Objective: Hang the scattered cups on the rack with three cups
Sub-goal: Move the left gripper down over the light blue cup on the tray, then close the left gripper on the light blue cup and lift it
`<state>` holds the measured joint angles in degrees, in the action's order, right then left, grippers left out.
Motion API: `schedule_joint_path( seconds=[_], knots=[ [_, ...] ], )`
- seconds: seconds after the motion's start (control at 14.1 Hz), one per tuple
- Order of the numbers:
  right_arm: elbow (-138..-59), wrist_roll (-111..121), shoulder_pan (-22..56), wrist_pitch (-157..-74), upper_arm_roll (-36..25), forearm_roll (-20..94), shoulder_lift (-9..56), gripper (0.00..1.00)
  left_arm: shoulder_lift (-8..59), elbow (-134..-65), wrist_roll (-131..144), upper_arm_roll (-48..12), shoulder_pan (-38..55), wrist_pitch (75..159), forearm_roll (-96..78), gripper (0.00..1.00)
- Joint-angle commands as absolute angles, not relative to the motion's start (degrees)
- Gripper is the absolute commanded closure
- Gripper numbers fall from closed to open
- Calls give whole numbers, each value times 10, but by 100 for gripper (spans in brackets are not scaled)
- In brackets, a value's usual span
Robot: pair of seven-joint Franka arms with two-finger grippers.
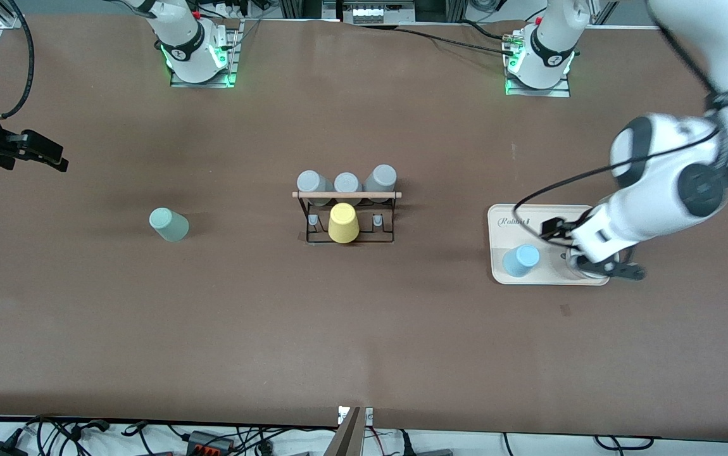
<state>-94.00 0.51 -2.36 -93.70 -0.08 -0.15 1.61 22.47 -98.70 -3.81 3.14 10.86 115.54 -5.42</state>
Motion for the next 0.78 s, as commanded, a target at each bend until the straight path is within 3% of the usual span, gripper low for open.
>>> schedule_joint_path(
  seconds=[0.0,0.28,0.71],
  knots=[
    [-930,10,-26,-936,0,3,19,0,242,-1017,-37,30,107,1207,-64,0],
    [-930,10,-25,-940,1,5,18,0,260,-1066,-34,29,116,1301,-63,0],
    [-930,11,-29,-943,-1,0,19,0,281,-1071,-34,27,132,1324,-63,0]
  ],
)
